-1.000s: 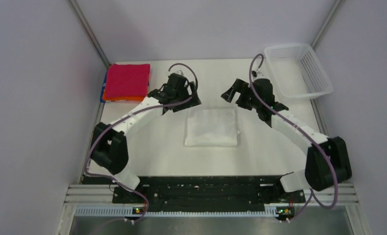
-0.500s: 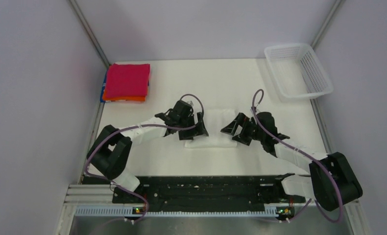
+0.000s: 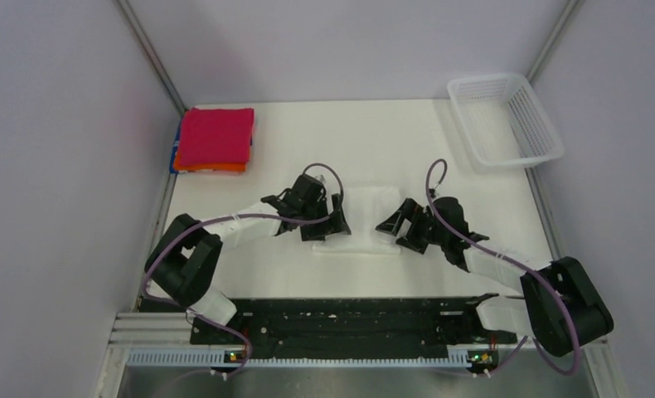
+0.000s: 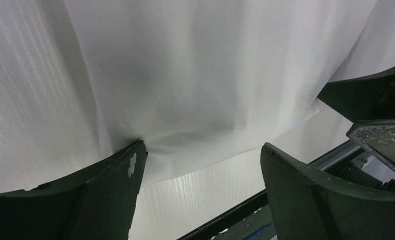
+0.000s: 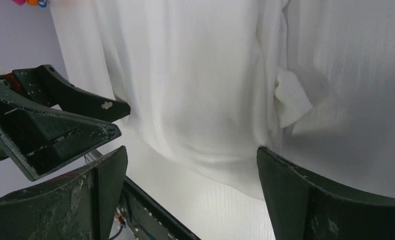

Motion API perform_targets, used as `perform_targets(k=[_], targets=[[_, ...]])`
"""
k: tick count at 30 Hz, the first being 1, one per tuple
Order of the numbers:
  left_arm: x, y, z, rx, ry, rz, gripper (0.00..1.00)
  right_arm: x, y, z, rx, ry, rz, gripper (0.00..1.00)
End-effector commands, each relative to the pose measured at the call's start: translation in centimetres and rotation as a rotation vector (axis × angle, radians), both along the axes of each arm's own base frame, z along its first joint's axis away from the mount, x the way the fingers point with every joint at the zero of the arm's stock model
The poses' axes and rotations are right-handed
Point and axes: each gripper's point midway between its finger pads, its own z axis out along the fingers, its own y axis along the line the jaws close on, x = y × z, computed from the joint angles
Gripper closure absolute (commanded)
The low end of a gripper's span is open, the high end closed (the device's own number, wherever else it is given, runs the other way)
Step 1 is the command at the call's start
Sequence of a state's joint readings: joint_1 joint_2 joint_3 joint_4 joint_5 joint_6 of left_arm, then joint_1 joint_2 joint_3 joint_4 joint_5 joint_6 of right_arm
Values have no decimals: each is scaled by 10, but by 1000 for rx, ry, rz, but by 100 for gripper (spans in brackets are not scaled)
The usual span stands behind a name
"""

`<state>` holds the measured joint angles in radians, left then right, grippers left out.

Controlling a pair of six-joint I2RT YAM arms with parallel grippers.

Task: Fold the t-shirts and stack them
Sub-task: Smooth out wrinkles on the folded tshirt, then put the neatly folded tshirt into the corner of the board with the left arm

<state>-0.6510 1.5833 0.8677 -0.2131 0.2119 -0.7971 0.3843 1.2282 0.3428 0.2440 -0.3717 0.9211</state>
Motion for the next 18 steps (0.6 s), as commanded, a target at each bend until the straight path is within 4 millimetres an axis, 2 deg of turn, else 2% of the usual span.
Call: perform_targets(k=[1,4,7,13,18], targets=[[17,-1,53,-17,-127,2,11,25,1,46,-19,-155,-17,1],[33,8,80,24,-211,45,7,41,-6,90,-50,-264,-61,1],[49,30,79,164,-223,135,5,48,-18,121,-76,-346,-119,1],[68,50,61,291,-175,176,3,48,-60,135,-239,-398,-264,1],[75,44,37,315,-112,144,2,42,-71,140,-266,-429,-294,1]])
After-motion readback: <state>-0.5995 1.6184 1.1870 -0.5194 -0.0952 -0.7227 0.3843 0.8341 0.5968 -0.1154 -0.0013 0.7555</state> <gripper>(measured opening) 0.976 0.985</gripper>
